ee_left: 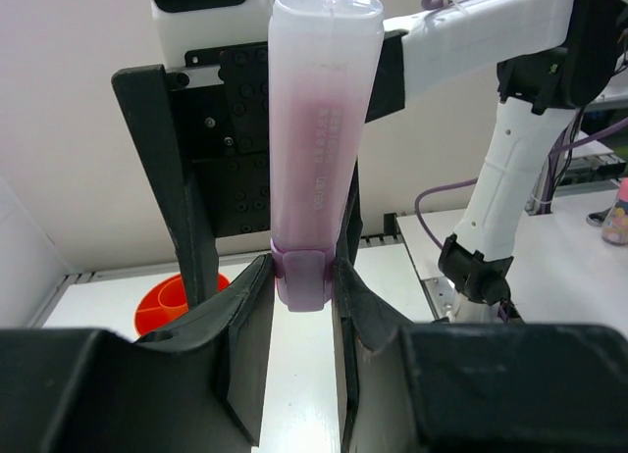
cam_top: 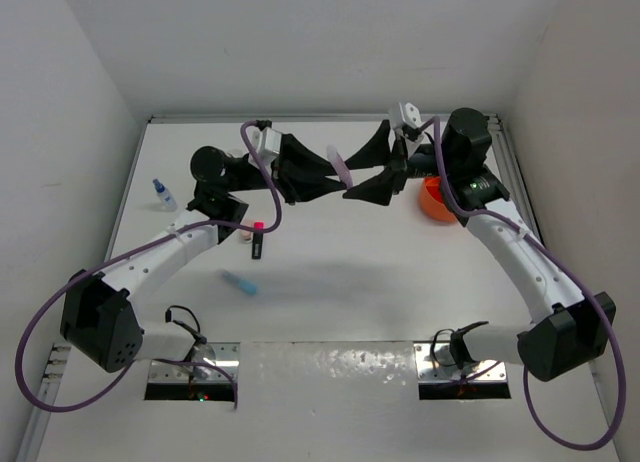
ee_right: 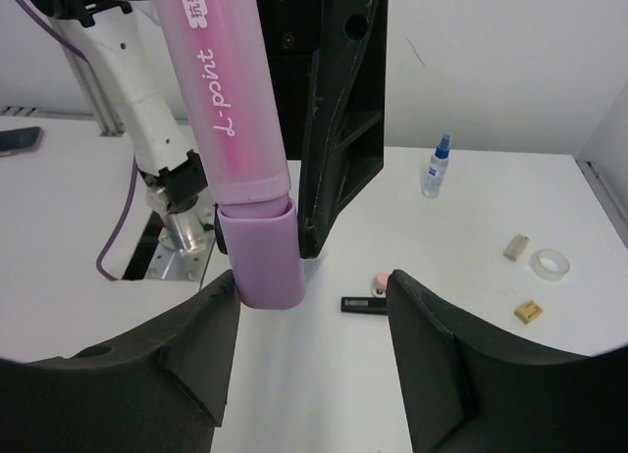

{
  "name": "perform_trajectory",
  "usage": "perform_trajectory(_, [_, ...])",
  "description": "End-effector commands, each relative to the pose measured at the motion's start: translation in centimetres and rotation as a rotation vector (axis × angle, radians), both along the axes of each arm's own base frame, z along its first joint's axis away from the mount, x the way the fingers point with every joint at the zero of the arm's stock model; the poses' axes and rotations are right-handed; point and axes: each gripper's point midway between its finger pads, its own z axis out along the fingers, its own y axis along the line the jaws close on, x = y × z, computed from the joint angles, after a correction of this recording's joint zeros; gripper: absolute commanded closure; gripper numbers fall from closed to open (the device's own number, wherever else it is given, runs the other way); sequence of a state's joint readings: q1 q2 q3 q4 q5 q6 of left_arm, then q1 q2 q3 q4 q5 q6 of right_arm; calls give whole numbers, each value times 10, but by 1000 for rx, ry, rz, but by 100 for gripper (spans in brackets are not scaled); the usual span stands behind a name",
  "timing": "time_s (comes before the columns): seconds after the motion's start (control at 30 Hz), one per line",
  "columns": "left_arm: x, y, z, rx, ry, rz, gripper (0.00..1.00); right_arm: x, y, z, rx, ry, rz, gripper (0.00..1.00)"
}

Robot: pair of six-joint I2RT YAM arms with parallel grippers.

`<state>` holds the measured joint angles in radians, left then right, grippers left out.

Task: Sort the stationery into containers
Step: Close the pen cap on the pen.

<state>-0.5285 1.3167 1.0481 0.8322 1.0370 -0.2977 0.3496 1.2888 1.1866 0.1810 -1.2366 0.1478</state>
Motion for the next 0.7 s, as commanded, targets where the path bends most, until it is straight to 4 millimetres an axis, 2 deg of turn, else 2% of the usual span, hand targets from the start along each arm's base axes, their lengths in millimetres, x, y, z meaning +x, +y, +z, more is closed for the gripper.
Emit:
perform_trajectory(0.0, [-5,7,22,-30,-66,21,100,-2,0,11,10,-64,-6,42])
perform_trajectory(0.23, [1,3,12,-2,-22,34,100,-3,1,13,10,-63,-10,44])
perform_trajectory(0.37, [3,3,12,-2,-16,41,100,-2,1,13,9,-60,-9,56])
perform_trajectory(0.47, [5,2,9,6,-2,46,100,-2,2,13,8,-52,-5,58])
perform_trajectory(0.67, [6,1,9,6,1,47,100,-5,2,13,8,-61,-1,85])
